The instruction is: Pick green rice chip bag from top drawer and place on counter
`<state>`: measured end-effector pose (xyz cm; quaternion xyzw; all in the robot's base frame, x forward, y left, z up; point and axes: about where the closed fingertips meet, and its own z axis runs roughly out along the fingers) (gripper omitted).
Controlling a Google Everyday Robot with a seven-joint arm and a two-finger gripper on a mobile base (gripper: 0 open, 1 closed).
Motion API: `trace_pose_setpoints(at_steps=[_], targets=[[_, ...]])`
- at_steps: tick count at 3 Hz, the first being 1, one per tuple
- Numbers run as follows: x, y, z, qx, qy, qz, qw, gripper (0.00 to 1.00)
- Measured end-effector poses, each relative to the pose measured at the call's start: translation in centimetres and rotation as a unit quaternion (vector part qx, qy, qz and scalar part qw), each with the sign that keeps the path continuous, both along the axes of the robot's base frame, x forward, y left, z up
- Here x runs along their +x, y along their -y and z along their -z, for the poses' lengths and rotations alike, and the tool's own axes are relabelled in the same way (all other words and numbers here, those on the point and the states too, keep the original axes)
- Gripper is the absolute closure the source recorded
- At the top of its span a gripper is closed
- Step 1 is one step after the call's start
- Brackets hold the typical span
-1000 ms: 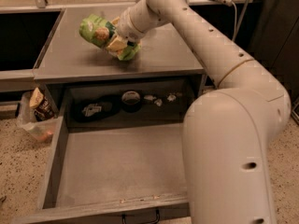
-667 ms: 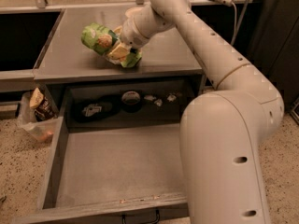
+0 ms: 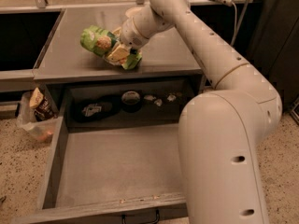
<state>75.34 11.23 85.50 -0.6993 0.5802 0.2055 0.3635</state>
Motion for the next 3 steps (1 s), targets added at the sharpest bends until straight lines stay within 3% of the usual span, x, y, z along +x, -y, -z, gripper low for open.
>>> trace_pose_setpoints(at_steps=[1,2,3], targets=[[0.0,0.0,0.0,0.0,0.0,0.0,1.0,0.11],[0.0,-0.01,0.01,0.0,0.0,0.0,1.0,0.0],[0.0,-0.01,0.01,0.0,0.0,0.0,1.0,0.0]])
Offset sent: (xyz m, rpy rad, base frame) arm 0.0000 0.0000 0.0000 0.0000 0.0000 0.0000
